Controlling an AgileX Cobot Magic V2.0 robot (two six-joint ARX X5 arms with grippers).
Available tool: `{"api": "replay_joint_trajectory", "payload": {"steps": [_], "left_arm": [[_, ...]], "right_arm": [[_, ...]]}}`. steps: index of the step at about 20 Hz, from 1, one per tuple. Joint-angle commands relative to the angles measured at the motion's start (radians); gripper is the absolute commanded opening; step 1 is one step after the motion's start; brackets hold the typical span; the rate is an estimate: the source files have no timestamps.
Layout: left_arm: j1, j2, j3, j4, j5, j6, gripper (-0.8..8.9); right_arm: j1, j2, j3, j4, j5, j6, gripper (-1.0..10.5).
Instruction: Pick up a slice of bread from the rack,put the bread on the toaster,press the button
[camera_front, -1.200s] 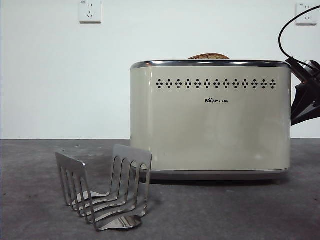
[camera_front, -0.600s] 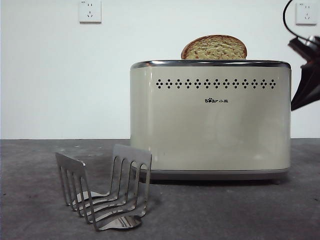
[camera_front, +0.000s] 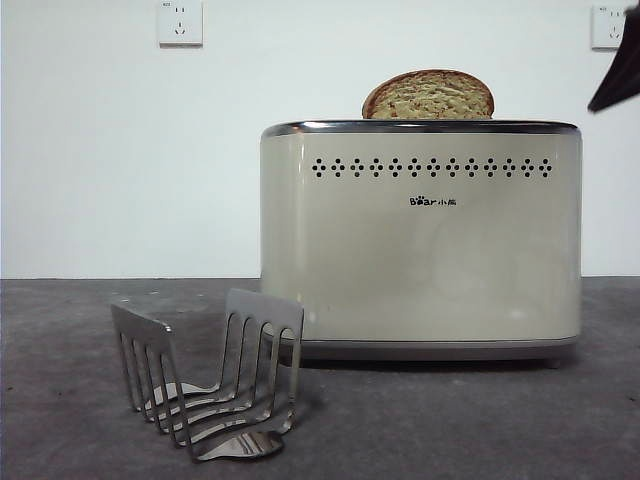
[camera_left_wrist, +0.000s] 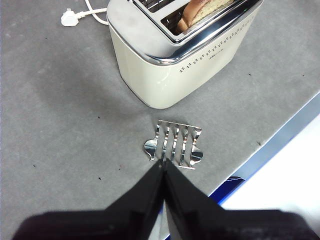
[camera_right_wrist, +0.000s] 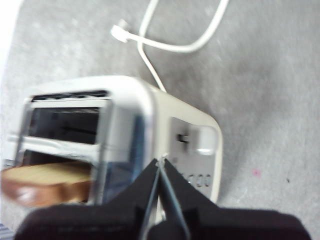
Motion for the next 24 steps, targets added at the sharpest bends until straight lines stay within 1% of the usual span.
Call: {"api": "replay_joint_trajectory", "payload": {"steps": [1,4,8,9,12,17,21,24], "left_arm": [[0.002,0.0,-0.005,0.003,-0.002,0.006,-0.08],[0.002,0.0,-0.005,0.003,-0.003,0.005,-0.04],[0.002,0.005,-0.005,0.003,-0.003,0.0,-0.04],[0.002,0.006,-0.005,0.003,-0.002,-0.004,-0.04],[0.002,0.011,-0.005,0.003,-0.003,-0.003,-0.04],[0.002,0.024,-0.005,0.003,-0.003,-0.003,-0.04],[0.002,0.037,-0.005,0.003,-0.003,-0.003,-0.04],[0.002,0.055,-0.005,0.003,-0.003,-0.003,-0.04]], "right_arm": [[0.003,-0.068,-0.008,-0.001,-0.002,-0.01,0.0],[0.003,-0.181,-0.008,-0.005,0.018,-0.013,0.0],[0.004,-0.36,-0.008,-0.037,0.175,-0.02,0.0],[0.004,-0.411,-0.008,-0.042,0.201,-0.02,0.0],[0.004,-0.541,-0.008,-0.047,0.244,-0.019,0.0],[0.004,-0.677,-0.008,-0.051,0.249,-0.012,0.0],[0.004,-0.735,-0.008,-0.06,0.243,-0.009,0.0],[0.004,-0.754,-0.008,-0.104,0.243,-0.011,0.0]]}}
